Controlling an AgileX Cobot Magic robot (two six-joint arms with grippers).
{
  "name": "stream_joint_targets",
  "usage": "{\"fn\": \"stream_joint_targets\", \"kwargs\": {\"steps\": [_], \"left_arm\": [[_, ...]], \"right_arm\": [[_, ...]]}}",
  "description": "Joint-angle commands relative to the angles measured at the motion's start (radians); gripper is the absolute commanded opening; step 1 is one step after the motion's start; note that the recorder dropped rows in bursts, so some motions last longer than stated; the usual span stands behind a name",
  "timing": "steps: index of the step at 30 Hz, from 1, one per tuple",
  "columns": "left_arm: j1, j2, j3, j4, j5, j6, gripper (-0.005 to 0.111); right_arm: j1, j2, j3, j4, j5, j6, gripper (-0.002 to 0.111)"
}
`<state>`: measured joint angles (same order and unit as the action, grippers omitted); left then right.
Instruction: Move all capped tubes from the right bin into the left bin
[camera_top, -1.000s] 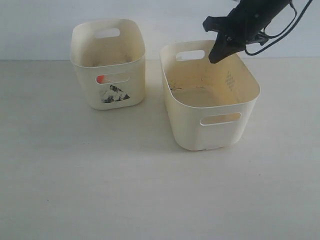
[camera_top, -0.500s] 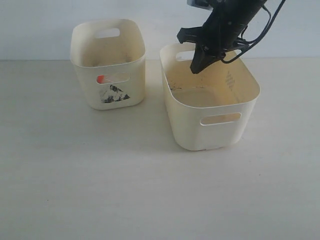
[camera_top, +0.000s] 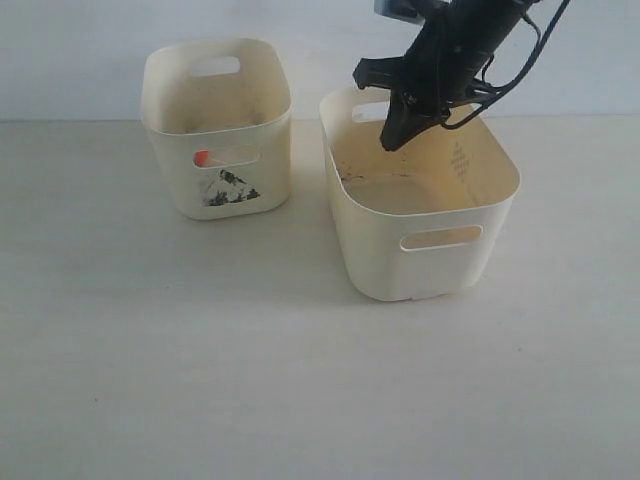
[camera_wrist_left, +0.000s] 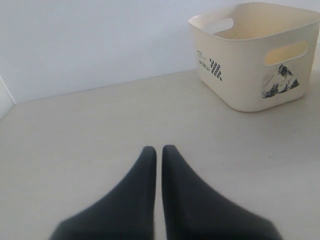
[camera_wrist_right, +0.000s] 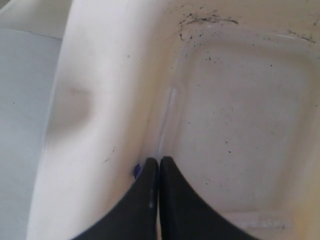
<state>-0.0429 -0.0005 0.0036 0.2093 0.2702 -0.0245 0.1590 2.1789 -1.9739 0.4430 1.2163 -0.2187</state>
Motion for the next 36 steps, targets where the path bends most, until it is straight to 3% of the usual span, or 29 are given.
{"fn": "stream_joint_targets", "kwargs": {"steps": [1,12,19,21,24,26,36], "left_arm": [[-0.001,0.000,-0.004,-0.004,-0.009,-0.013,0.004],[-0.001,0.000,-0.004,-0.004,-0.009,-0.013,0.004],[-0.001,0.000,-0.004,-0.004,-0.009,-0.013,0.004],[-0.001,0.000,-0.004,-0.004,-0.009,-0.013,0.004],[-0.001,0.000,-0.004,-0.004,-0.009,-0.013,0.004],[-0.001,0.000,-0.004,-0.004,-0.009,-0.013,0.004],[-0.001,0.000,-0.004,-0.004,-0.009,-0.013,0.004]], "right_arm": [[0.001,0.034,-0.003,0.004,0.005,0.031,0.000],[0.001,0.143,-0.003,0.126,0.005,0.059,0.000],[0.001,0.157,-0.003,0.058,-0.016,0.066,0.000],[0.001,0.161,-0.003,0.047,-0.016,0.090,0.010],[0.001,0.185,-0.003,0.052,-0.019,0.097,0.056],[0.001,0.204,-0.003,0.052,-0.020,0.124,0.070],[0.014,0.219,-0.003,0.105,-0.030,0.090,0.070]]}}
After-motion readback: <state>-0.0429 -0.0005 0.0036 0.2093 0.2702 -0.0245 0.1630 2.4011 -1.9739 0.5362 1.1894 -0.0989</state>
